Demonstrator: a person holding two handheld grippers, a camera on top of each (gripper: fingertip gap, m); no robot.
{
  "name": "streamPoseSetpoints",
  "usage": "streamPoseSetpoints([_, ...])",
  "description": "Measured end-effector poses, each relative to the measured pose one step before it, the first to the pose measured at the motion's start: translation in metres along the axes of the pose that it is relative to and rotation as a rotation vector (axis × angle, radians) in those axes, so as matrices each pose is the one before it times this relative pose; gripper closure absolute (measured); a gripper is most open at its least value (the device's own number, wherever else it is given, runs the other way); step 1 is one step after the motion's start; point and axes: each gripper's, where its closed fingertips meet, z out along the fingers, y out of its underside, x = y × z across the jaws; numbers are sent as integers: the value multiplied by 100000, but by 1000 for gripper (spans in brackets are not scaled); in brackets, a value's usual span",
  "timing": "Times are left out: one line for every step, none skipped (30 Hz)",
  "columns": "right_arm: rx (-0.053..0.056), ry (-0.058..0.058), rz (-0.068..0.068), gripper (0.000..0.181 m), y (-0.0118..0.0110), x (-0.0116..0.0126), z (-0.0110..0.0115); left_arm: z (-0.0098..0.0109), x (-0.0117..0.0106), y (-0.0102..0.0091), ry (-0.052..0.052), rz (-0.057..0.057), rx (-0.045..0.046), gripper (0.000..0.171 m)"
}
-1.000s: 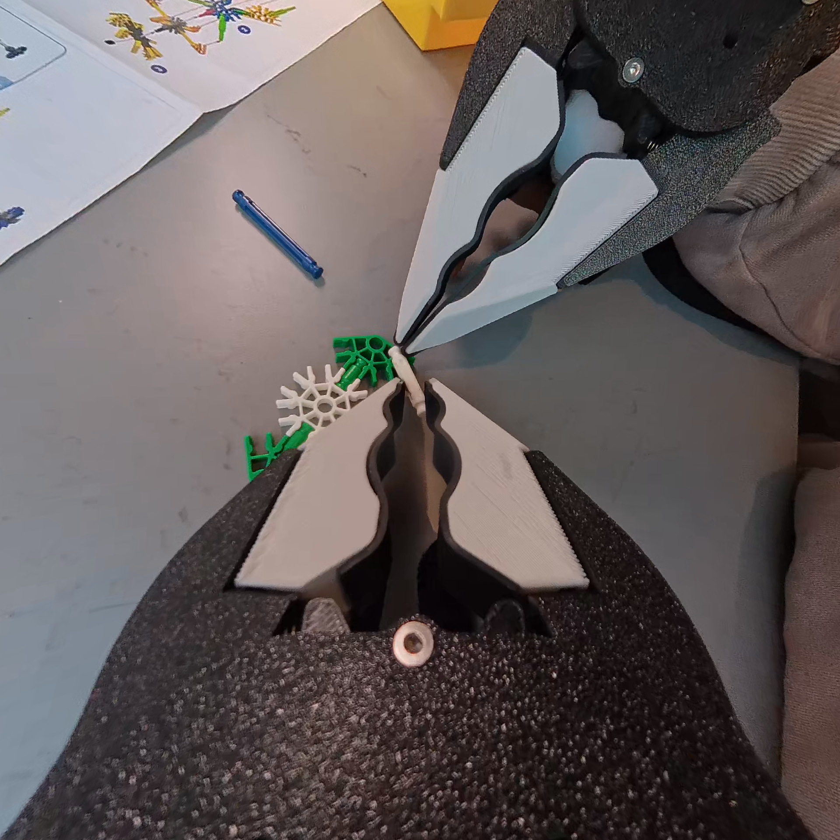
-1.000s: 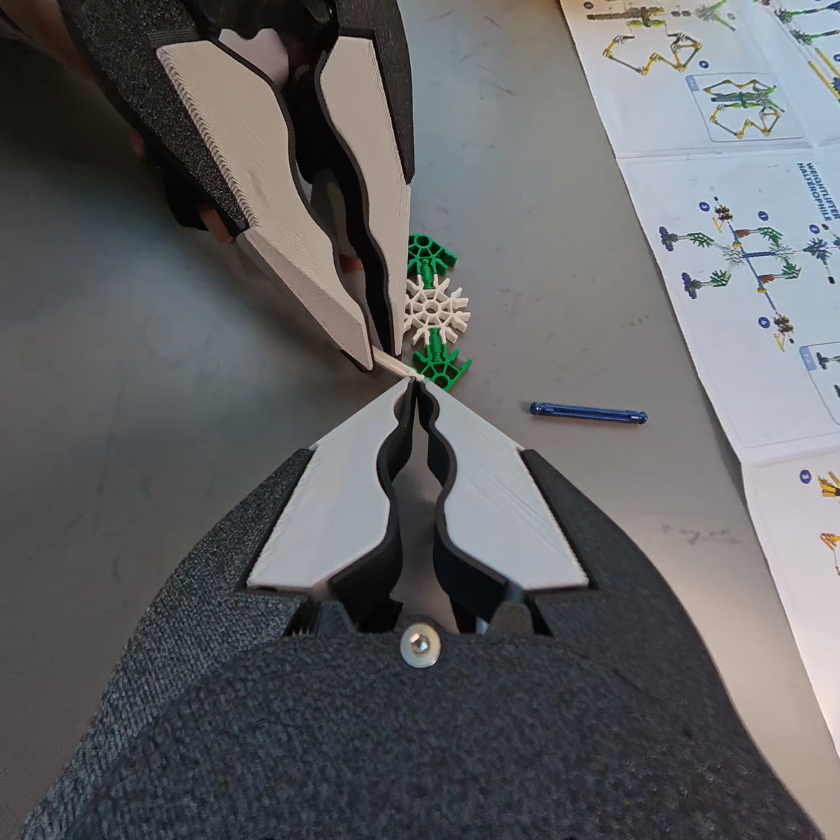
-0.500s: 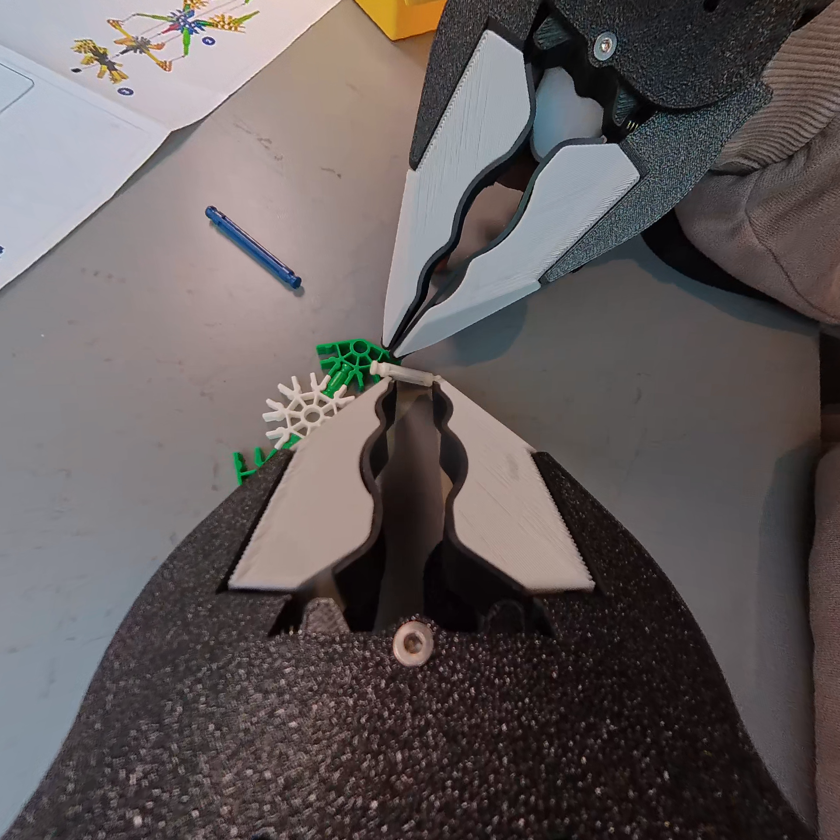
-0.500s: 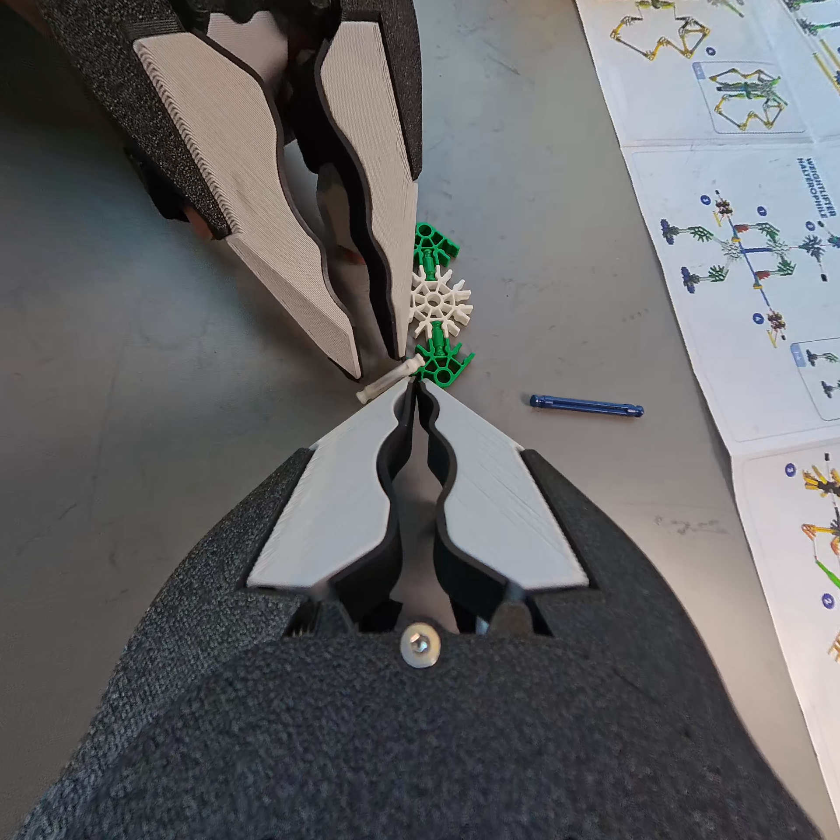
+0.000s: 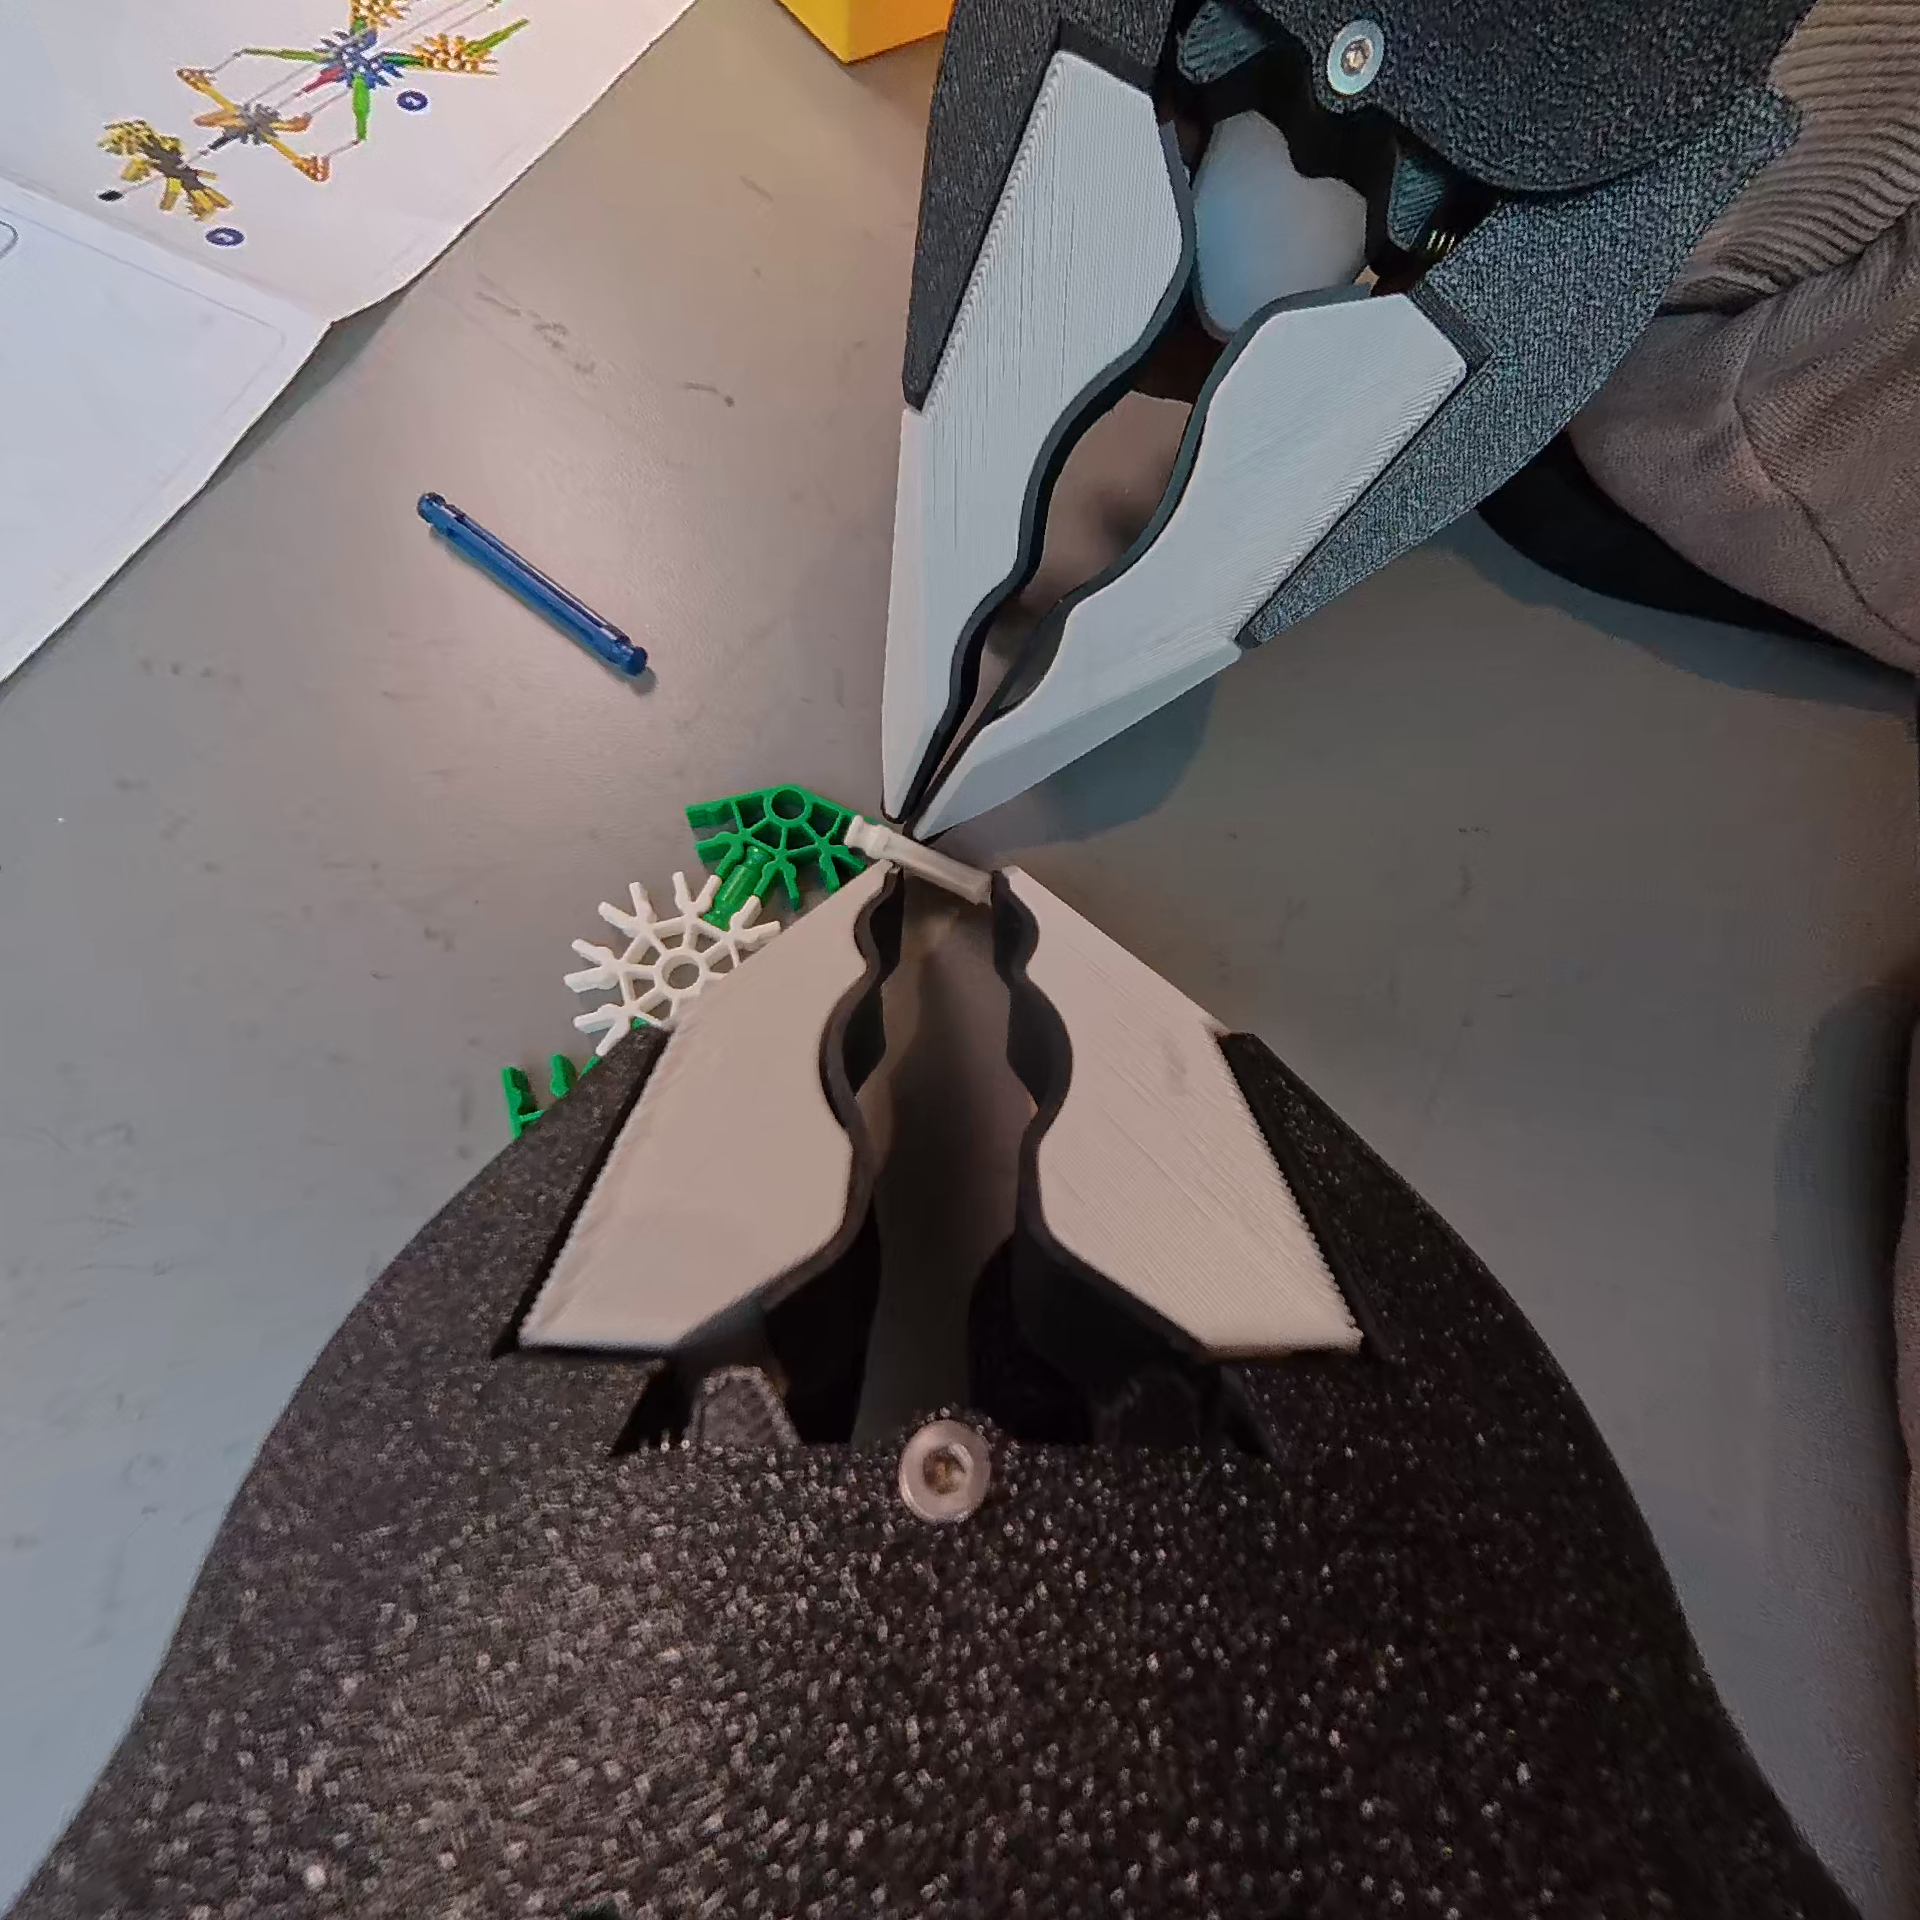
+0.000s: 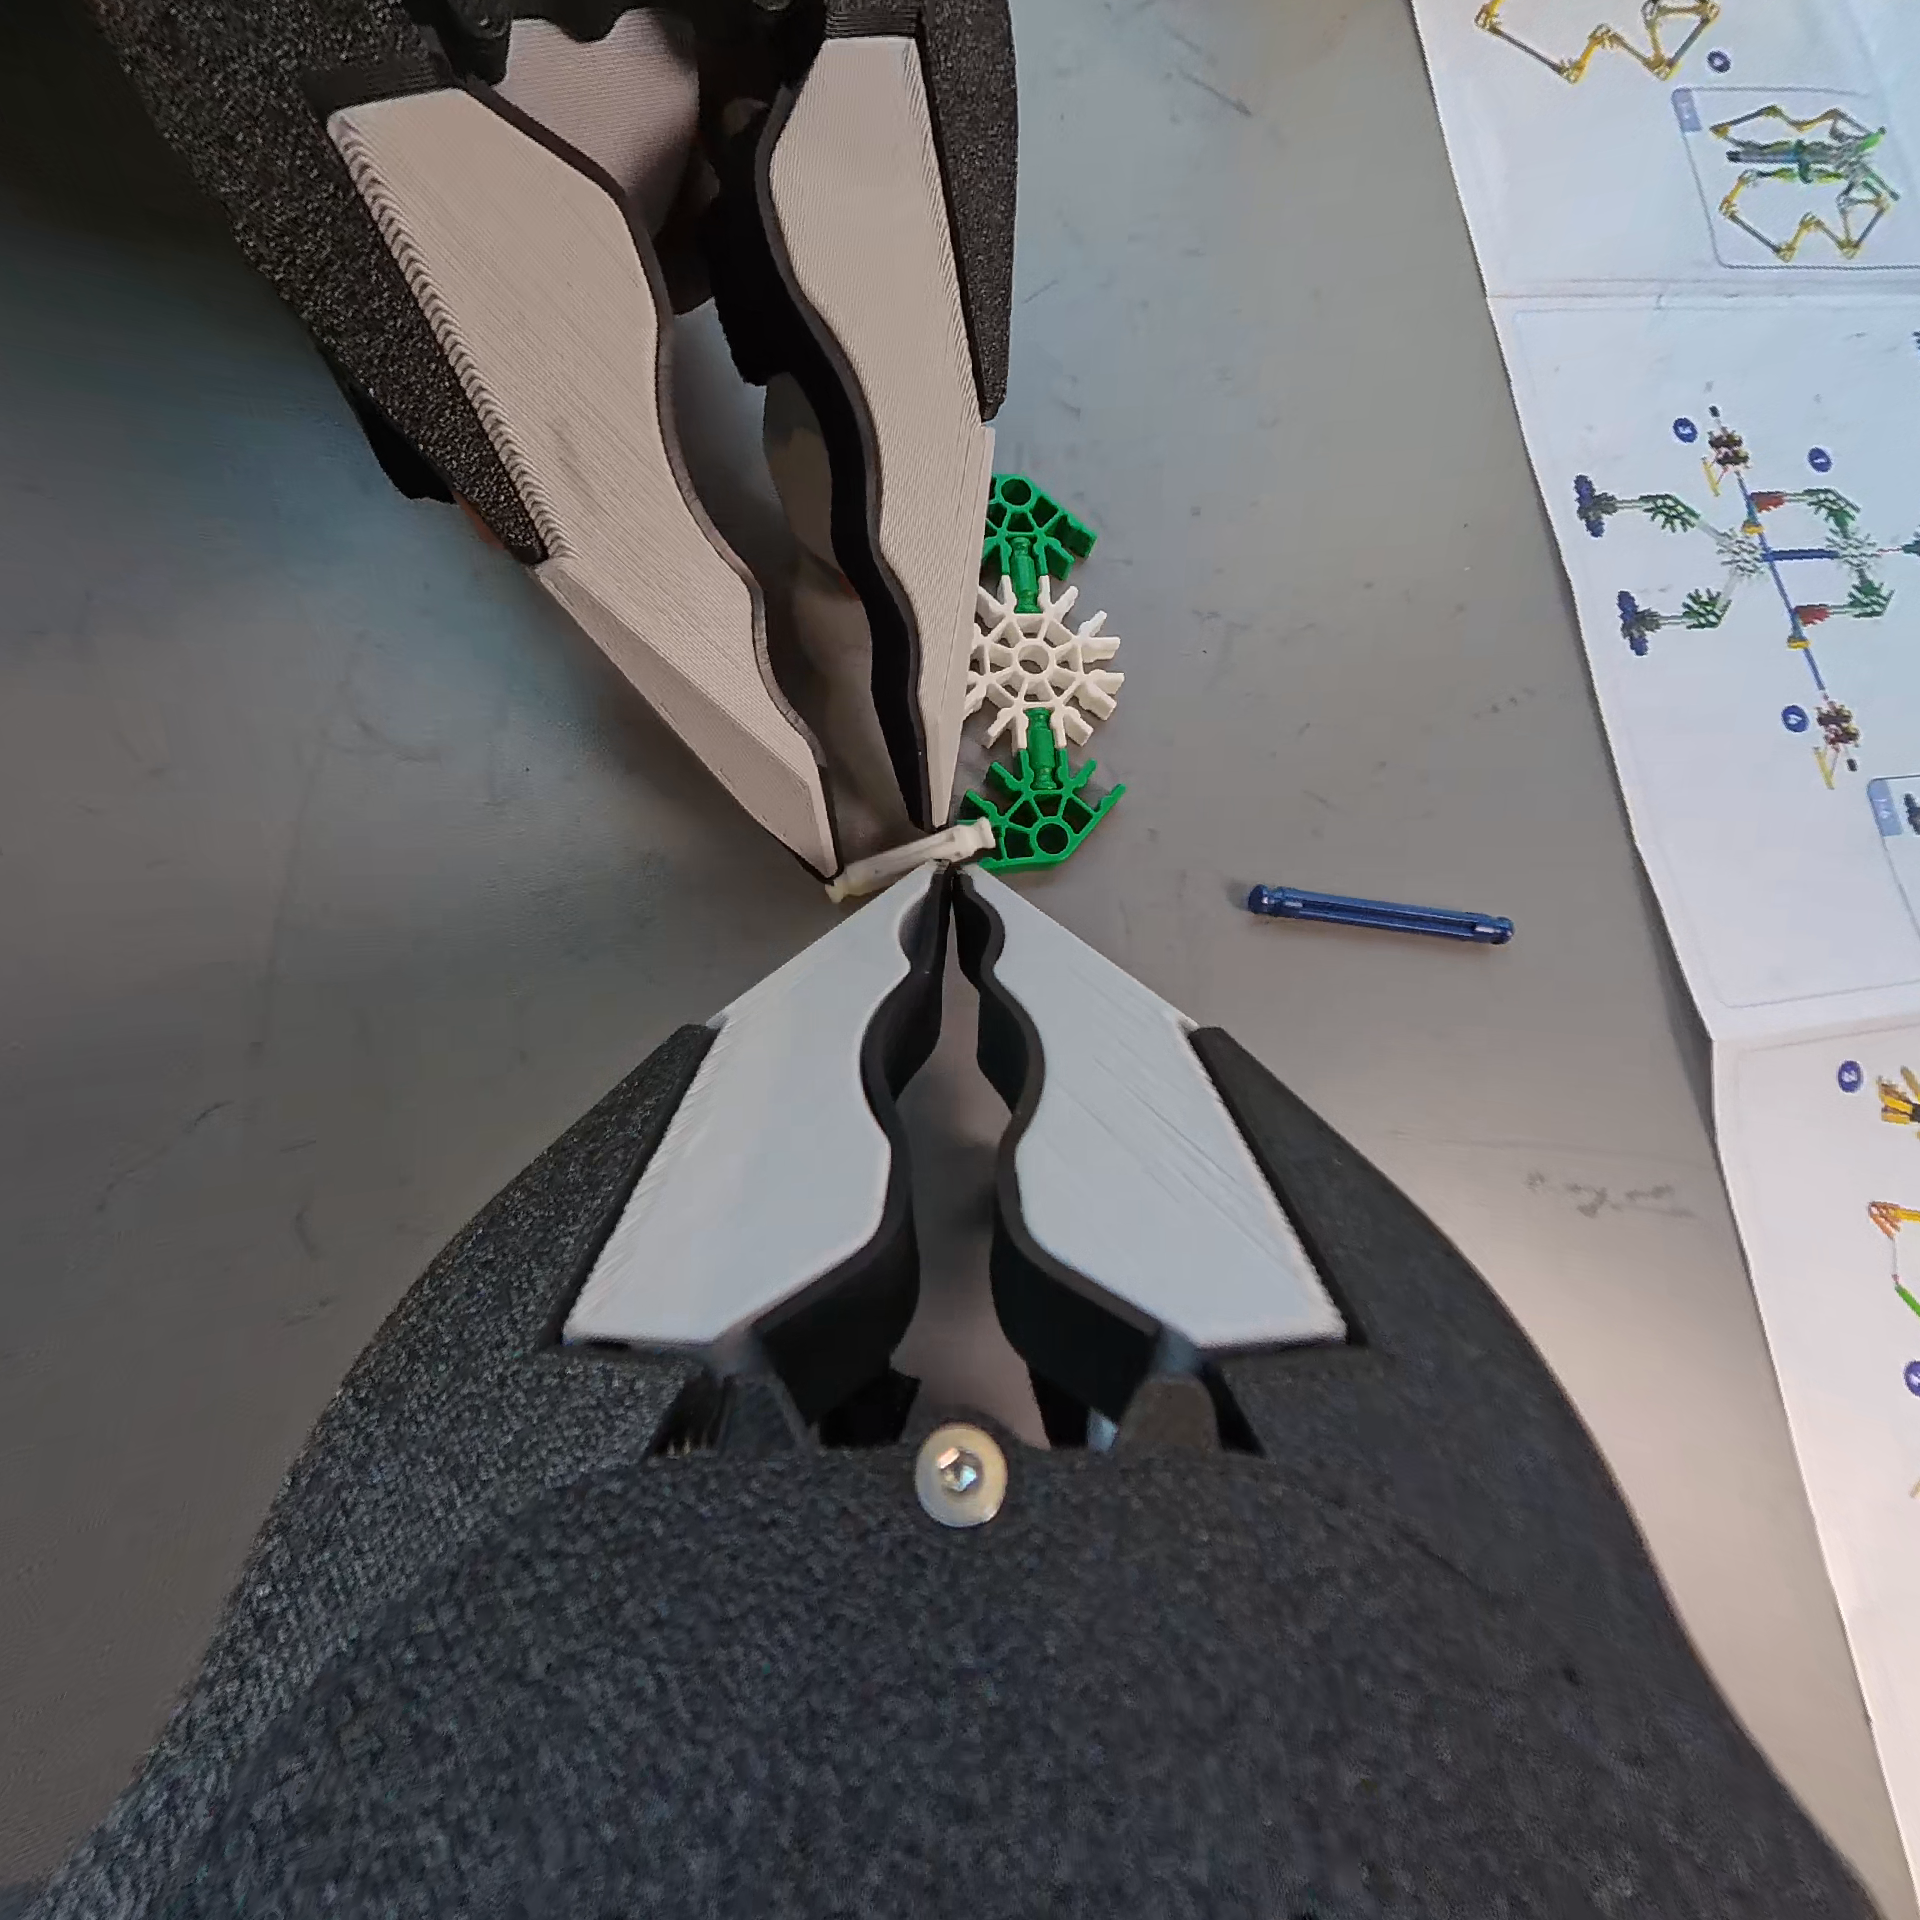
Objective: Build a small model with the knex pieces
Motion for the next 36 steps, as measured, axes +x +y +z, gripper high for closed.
streamPoseSetpoints([264,456,189,181,-52,102,-27,-11,-27,9,-133,84,-3,156])
streamPoseSetpoints([510,284,277,181,-88,67,-38,-32,-23,16,-67,-51,-64,156])
streamPoseSetpoints([385,100,261,181,-64,41,-39,-49,-43,22,-124,-137,-5,155])
streamPoseSetpoints([53,-284,120,181,-8,-34,-35,-58,-65,-19,-122,-209,197,154])
streamPoseSetpoints([-122,-281,56,181,17,-43,-9,-87,-58,-42,-39,-231,276,154])
streamPoseSetpoints([-130,-78,35,181,18,-16,-23,-85,-75,-60,-92,-163,308,153])
streamPoseSetpoints([145,347,21,181,-45,53,-62,-114,-89,-70,-166,-133,386,153])
streamPoseSetpoints([680,824,12,181,-165,136,-92,-109,-73,-80,-76,-186,457,153])
streamPoseSetpoints([1354,1031,8,181,-330,177,-130,-106,-62,-68,23,-165,419,153])
streamPoseSetpoints([1831,1000,39,181,-459,177,-136,-112,-97,-42,-146,33,166,152])
streamPoseSetpoints([1596,766,30,181,-443,132,-79,-150,-192,-21,-631,415,-36,152])
streamPoseSetpoints([619,160,-228,181,-314,22,16,-232,-365,-47,-1353,703,13,152])
streamPoseSetpoints([-750,123,-495,181,-76,1,116,-333,-515,-84,-1873,633,207,152])
streamPoseSetpoints([-1840,732,-657,181,137,94,203,-447,-617,-121,-1943,308,528,152])
streamPoseSetpoints([-2800,278,-738,181,351,1,265,-516,-721,-112,-2022,-60,817,152])
streamPoseSetpoints([-2502,-332,-823,181,346,-126,254,-538,-844,-6,-2309,-243,597,152])
streamPoseSetpoints([-1209,108,-297,181,155,-63,164,-504,-947,183,-2492,-143,-151,151])
streamPoseSetpoints([-629,59,354,181,-18,-7,12,-430,-983,372,-2523,138,-846,150])
streamPoseSetpoints([-1775,753,-720,181,94,80,-38,-363,-939,490,-2271,287,-967,148])
streamPoseSetpoints([-4003,1049,-1526,181,436,101,75,-304,-723,517,-1047,60,-824,147])
streamPoseSetpoints([-1349,771,-935,181,52,55,82,-250,-404,503,719,-439,-737,145])
streamPoseSetpoints([-420,-788,240,181,-93,-125,60,-205,-150,430,1935,-881,-510,143])
streamPoseSetpoints([-382,-290,-318,181,-89,-64,69,-145,7,344,2371,-1052,-159,141])
streamPoseSetpoints([-784,248,-741,181,-22,45,19,-88,77,282,2299,-961,-38,141])
streamPoseSetpoints([-1197,520,-487,181,30,125,-5,-47,118,222,1942,-630,30,140])
streamPoseSetpoints([-1464,1156,-679,181,97,255,-42,-43,123,126,1435,-184,180,140])
streamPoseSetpoints([-394,663,-274,181,-18,211,-111,-34,116,50,1024,222,193,140])
streamPoseSetpoints([962,-738,1021,181,-247,49,-191,-44,115,17,727,406,168,140])
streamPoseSetpoints([1441,-962,1190,181,-357,17,-228,-32,120,-14,628,392,142,140])
streamPoseSetpoints([834,-676,311,181,-316,4,-195,-18,144,-30,706,265,193,140])
streamPoseSetpoints([-407,-776,-235,181,-154,-34,-124,14,163,-19,845,72,191,140])
streamPoseSetpoints([-1100,-1154,-537,181,-45,-122,-9,47,160,3,759,-27,78,140])
streamPoseSetpoints([-1292,-1181,-522,181,2,-155,103,82,132,61,625,87,-183,140])
streamPoseSetpoints([-1935,-1421,-413,181,127,-208,197,84,139,102,502,257,-455,140])
streamPoseSetpoints([-2782,-1222,-400,181,316,-208,293,89,99,105,255,363,-544,140])
streamPoseSetpoints([-3561,-906,-539,181,469,-165,348,88,74,106,77,371,-562,140])
